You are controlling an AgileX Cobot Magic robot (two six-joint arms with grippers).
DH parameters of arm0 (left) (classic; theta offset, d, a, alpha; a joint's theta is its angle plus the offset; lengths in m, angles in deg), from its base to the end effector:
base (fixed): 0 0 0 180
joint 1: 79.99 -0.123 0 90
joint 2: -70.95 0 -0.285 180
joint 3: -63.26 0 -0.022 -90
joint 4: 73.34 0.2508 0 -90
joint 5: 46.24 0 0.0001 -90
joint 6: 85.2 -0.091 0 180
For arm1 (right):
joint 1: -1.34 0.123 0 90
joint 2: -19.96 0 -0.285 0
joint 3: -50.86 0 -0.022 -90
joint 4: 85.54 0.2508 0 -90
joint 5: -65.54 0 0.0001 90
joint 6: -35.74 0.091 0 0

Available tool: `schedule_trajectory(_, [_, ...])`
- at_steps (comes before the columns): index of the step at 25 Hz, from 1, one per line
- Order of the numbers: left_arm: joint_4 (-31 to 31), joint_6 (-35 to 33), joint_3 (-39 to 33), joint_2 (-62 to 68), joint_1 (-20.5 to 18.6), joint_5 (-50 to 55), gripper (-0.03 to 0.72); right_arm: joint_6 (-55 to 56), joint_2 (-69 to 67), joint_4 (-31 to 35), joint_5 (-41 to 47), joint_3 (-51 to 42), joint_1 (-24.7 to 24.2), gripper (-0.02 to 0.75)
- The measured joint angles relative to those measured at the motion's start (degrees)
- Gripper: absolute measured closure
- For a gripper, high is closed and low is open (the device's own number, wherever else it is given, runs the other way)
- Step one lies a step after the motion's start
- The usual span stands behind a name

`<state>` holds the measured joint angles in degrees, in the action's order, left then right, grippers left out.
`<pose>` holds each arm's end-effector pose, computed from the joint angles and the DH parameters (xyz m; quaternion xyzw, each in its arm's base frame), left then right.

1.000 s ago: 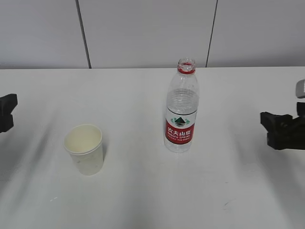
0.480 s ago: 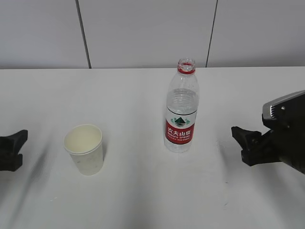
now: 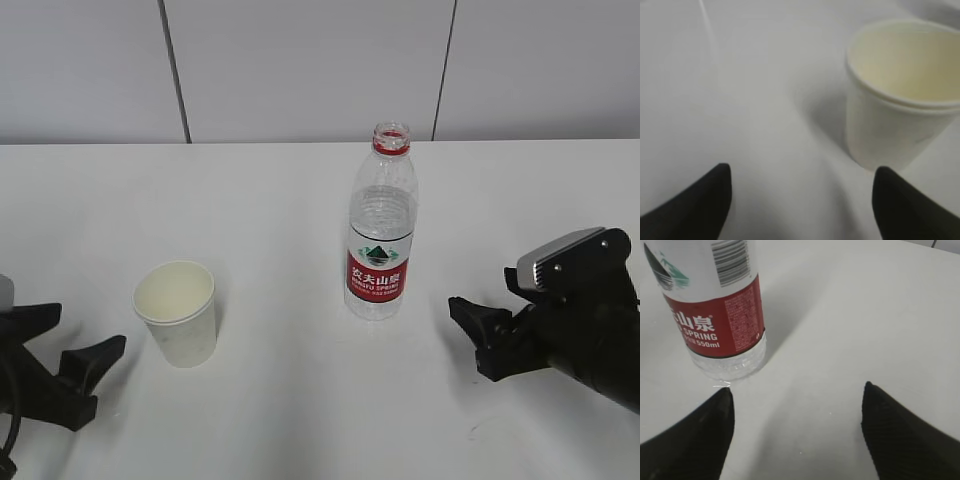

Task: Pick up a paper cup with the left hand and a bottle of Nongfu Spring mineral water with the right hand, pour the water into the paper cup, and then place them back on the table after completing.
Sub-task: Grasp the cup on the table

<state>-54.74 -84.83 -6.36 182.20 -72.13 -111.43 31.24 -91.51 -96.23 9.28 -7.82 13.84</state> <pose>0.1937 -0.0533 0.0981 0.1898 0.8248 -0.1256 0.5176 0.2418 0.0680 0.1077 -0.2080 0.8127 0.0745 0.5392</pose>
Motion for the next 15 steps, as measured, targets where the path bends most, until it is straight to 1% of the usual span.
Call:
schedule_trajectory(6, [8.3, 0.3, 1.1, 5.6, 0.0, -0.3, 0.165, 0.1, -0.2, -0.9, -0.4, 0.0, 0.0, 0.15])
schedule_trajectory(15, [17.1, 5.5, 8.0, 6.2, 0.0, -0.4, 0.166, 0.1, -0.2, -1.0, -1.6, 0.0, 0.0, 0.15])
